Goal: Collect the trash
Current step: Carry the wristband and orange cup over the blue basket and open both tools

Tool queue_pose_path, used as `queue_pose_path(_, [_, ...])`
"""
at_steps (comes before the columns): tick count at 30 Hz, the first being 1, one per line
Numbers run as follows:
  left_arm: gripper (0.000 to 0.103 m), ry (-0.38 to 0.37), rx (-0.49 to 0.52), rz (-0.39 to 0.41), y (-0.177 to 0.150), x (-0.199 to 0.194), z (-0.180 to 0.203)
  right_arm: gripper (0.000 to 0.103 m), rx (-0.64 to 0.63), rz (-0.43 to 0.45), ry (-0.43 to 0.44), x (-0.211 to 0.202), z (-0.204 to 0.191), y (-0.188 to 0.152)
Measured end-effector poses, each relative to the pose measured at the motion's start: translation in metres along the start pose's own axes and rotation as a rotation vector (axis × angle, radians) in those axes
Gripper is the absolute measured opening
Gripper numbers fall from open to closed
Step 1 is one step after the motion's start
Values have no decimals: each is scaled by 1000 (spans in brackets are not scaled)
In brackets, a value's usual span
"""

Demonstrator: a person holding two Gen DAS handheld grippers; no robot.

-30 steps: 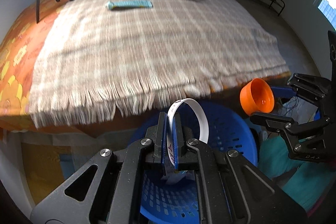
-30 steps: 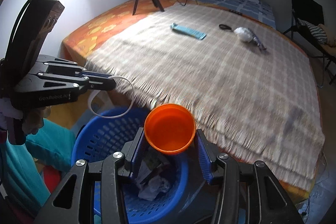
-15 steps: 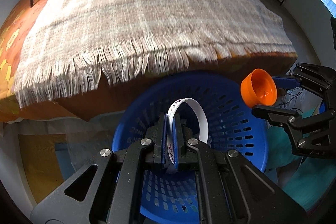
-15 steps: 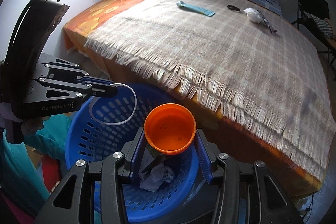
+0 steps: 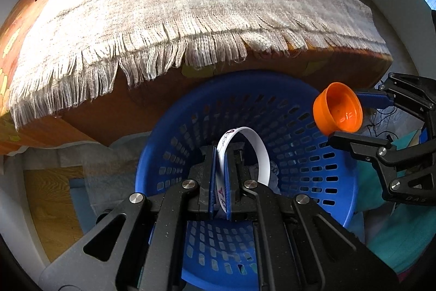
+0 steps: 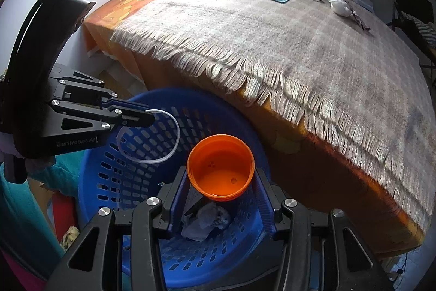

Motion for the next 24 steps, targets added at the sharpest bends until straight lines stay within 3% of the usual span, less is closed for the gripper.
queue_pose_path(5, [17, 4, 3, -7, 0, 8, 4, 49, 11, -13, 12, 3, 0, -3])
queue_pose_path(10, [22, 13, -3, -6, -1, 9, -1, 53, 10, -27, 8, 6, 0, -6])
queue_pose_path(14, [43, 21, -13, 1, 0, 8, -6, 60, 11, -21, 3, 5, 1, -5])
queue_pose_path(24, [43, 24, -17, -1, 1, 7, -8, 69, 15, -25, -7, 6, 4, -7])
Point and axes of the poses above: each gripper's, at about its wrist camera, not at the fingertips, and x roughly the way its jaws point, z to its right, y to its top, the point moved 10 cm from there along x, roughly the way its jaws point, and after that the axes turned 10 degrees about y, right-handed, at the moved point
